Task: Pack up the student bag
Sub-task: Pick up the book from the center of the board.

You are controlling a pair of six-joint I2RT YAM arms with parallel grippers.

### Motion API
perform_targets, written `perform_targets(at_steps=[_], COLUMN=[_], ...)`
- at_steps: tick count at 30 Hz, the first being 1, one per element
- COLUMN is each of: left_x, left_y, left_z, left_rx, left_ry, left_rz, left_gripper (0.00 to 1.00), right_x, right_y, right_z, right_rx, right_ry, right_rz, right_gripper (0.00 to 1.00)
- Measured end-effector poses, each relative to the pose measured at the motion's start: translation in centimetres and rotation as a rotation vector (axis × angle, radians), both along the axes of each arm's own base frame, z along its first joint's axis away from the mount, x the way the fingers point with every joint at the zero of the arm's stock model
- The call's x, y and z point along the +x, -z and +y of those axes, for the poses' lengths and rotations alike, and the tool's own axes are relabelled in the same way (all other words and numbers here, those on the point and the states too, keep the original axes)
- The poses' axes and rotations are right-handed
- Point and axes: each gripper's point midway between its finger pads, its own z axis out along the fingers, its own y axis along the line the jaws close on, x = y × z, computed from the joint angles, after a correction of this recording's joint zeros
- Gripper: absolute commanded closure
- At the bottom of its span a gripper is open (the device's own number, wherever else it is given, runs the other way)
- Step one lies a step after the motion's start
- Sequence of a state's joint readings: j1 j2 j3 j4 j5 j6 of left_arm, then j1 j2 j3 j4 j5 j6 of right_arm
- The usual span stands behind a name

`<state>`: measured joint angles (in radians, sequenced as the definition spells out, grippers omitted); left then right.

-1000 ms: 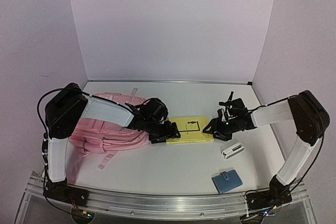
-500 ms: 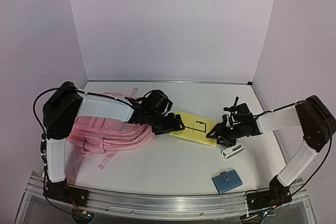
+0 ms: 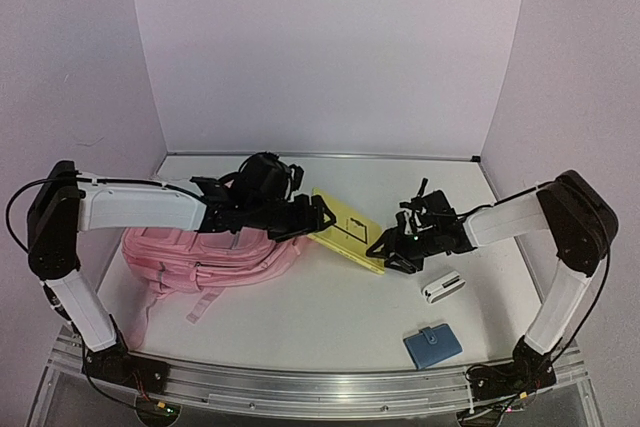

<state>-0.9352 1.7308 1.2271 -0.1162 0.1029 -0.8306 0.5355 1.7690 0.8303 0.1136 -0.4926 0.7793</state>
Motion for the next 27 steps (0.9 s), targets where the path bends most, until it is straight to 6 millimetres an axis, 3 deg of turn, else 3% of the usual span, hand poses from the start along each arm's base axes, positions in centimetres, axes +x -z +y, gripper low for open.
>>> perform_targets(at_steps=[8, 14, 24, 27], left_x=[-1.7, -2.6, -1.7, -1.2], left_y=[0.9, 1.1, 3.6, 4.1], left_z=[4.9, 7.8, 10.9, 11.2], left_rx=[0.063, 0.116, 0.155, 0.141], left_ry=[-0.104, -0.177, -0.278, -0.295], left_rz=[0.019, 0.015, 0.077, 0.087], left_gripper=[0.16, 0.12, 0.11, 0.17], right_x=[1.3, 0.4, -0.1, -0.1], right_y=[0.2, 0.3, 0.3, 0.3], right_z=[4.8, 8.1, 9.6, 9.6], right_rx=[0.035, 0.070, 0.096, 0.096], right_ry=[-0.063, -0.123, -0.149, -0.150], right_rz=[-0.033, -0.037, -0.035, -0.034], right_gripper=[0.43, 0.43, 0.43, 0.43])
